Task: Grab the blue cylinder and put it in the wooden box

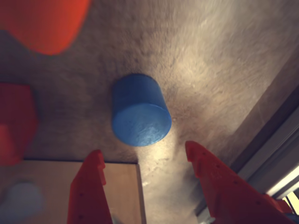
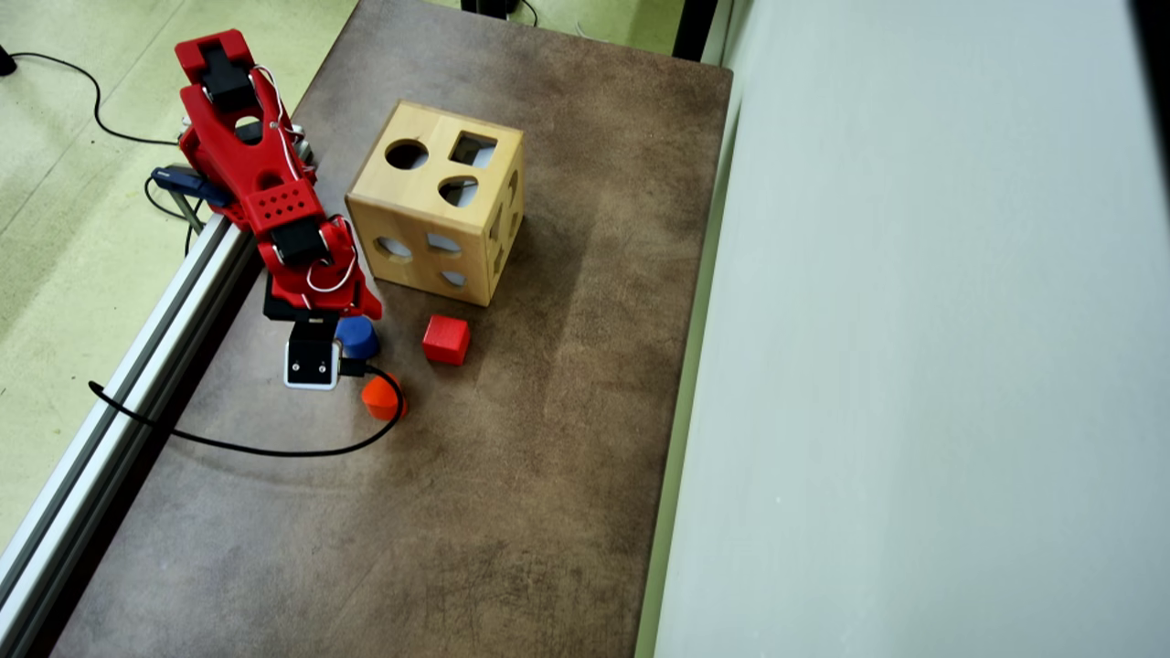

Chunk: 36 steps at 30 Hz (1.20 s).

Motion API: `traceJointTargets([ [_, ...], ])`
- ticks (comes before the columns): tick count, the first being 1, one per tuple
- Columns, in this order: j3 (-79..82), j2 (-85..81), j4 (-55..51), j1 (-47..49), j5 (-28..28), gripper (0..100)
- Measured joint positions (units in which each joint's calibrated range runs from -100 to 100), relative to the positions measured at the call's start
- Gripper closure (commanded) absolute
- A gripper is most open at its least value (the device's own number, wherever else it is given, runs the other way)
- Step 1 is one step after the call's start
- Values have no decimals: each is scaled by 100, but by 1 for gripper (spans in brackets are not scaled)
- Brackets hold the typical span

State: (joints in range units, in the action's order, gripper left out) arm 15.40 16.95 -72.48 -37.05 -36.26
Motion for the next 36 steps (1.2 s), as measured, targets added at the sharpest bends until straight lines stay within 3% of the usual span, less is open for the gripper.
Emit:
traceJointTargets([
  [28, 153, 881, 525, 36, 0, 72],
  [36, 153, 881, 533, 36, 0, 76],
])
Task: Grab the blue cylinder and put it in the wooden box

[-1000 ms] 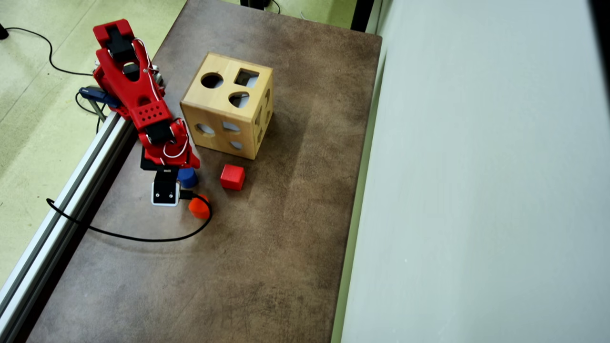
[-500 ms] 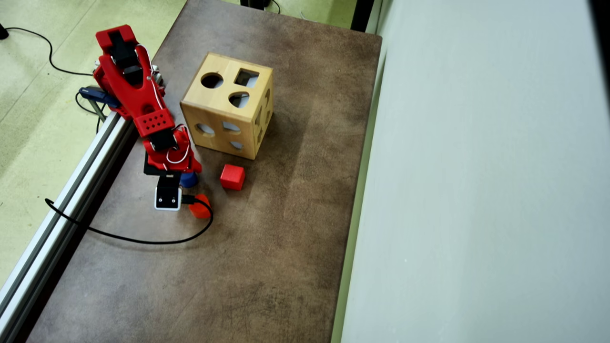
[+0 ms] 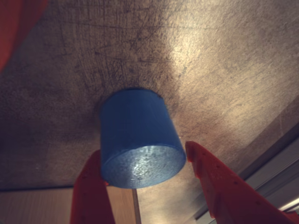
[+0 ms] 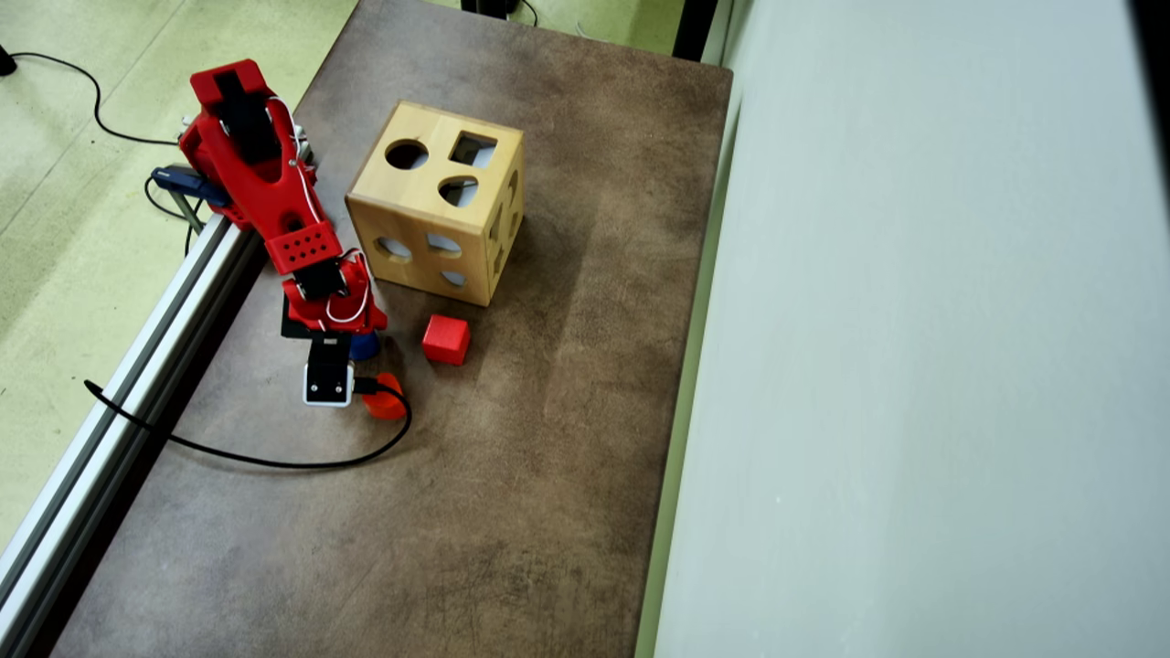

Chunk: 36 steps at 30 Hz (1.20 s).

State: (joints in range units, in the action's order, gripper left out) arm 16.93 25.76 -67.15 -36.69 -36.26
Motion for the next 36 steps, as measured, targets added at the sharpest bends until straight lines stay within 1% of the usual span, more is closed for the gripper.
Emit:
traceJointTargets([
  [3, 0, 0, 24, 0, 0, 77],
  [9, 0, 0, 428, 0, 0, 76],
  [21, 0, 0, 444, 0, 0, 77],
  [24, 0, 0, 444, 0, 0, 82],
  [30, 0, 0, 444, 0, 10, 98],
  [31, 0, 0, 444, 0, 10, 99],
  [36, 0, 0, 444, 0, 10, 98],
])
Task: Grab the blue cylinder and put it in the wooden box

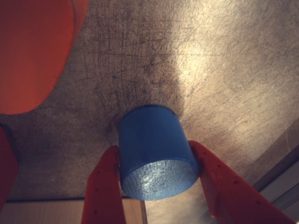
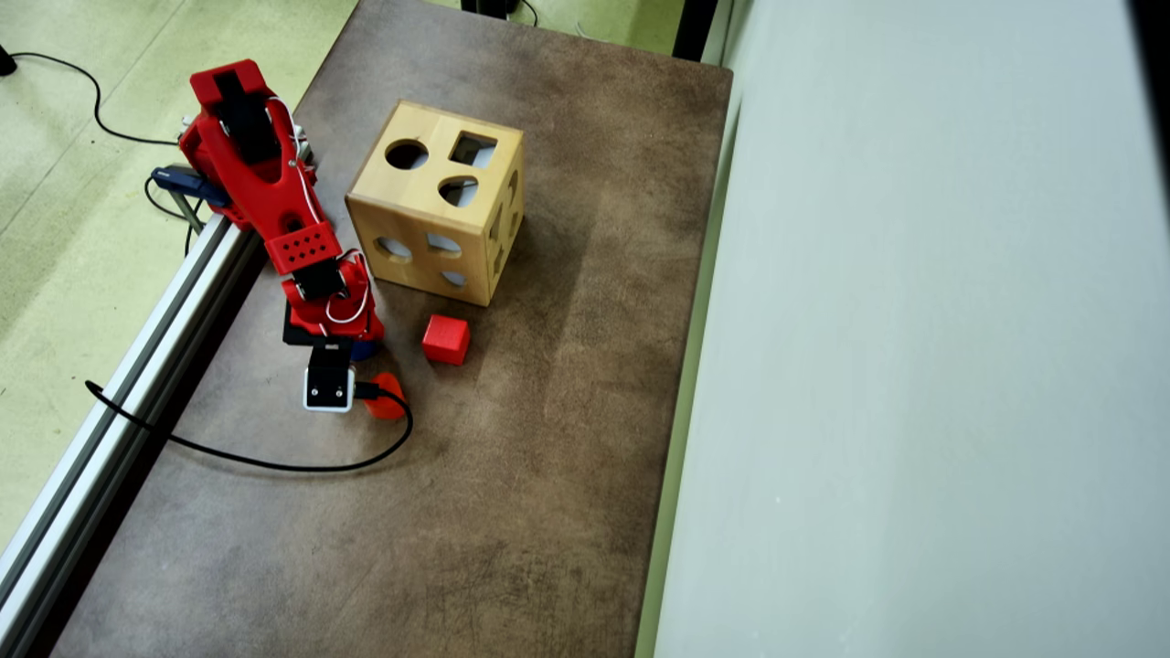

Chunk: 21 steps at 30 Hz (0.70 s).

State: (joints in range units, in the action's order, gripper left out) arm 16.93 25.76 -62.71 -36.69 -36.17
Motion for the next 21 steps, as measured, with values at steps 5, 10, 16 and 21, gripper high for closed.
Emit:
traceJointTargets([
  [5, 9, -127, 0, 0, 0, 98],
  [10, 9, -941, -8, 57, 107, 98],
  [16, 9, -2025, -226, 252, 425, 98],
  [21, 9, -2720, -960, 446, 669, 98],
])
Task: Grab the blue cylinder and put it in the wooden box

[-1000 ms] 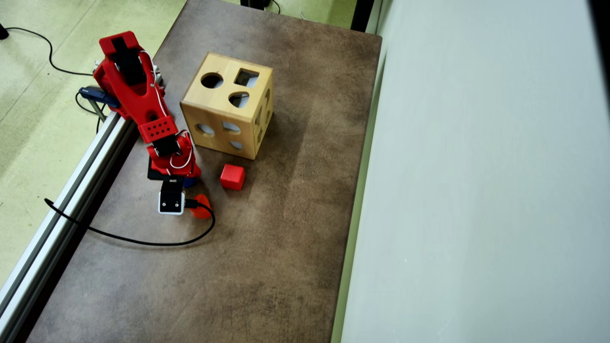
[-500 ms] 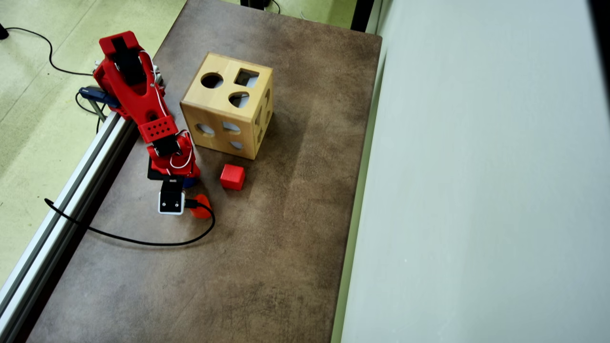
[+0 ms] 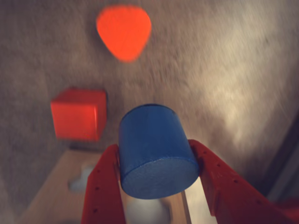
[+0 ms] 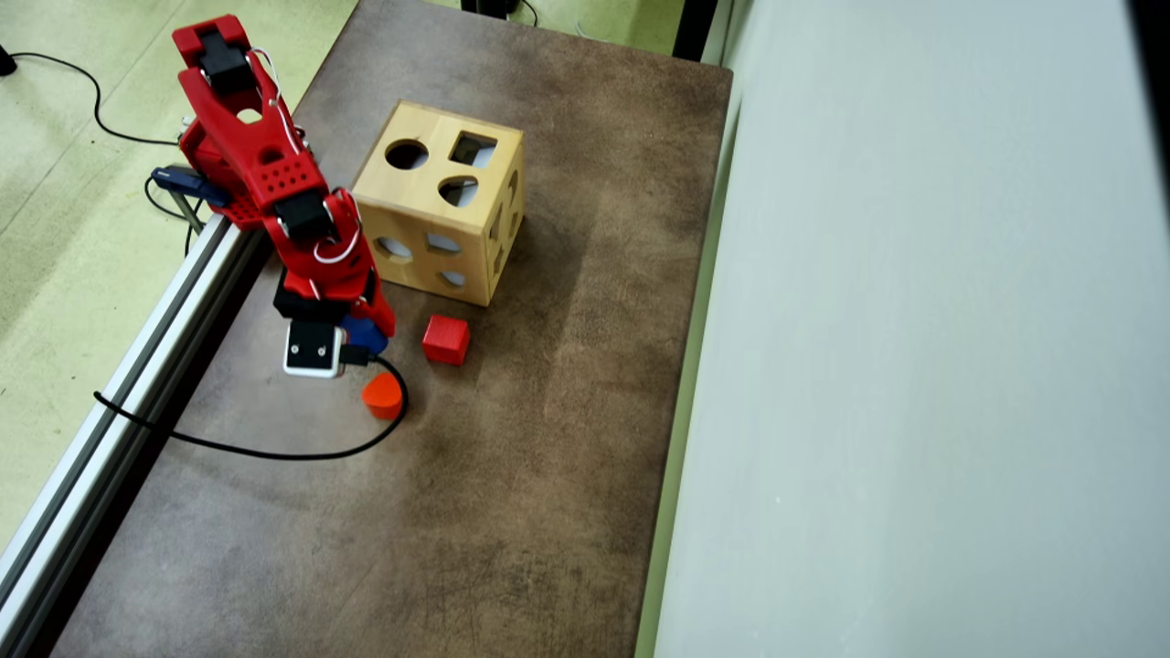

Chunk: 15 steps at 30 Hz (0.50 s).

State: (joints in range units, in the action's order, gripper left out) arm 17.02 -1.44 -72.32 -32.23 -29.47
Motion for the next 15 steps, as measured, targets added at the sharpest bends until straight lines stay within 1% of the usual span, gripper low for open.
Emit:
traceJointTargets([
  [6, 0, -1017, -759, 280, 347, 98],
  [15, 0, -2559, -1186, 446, 596, 98],
])
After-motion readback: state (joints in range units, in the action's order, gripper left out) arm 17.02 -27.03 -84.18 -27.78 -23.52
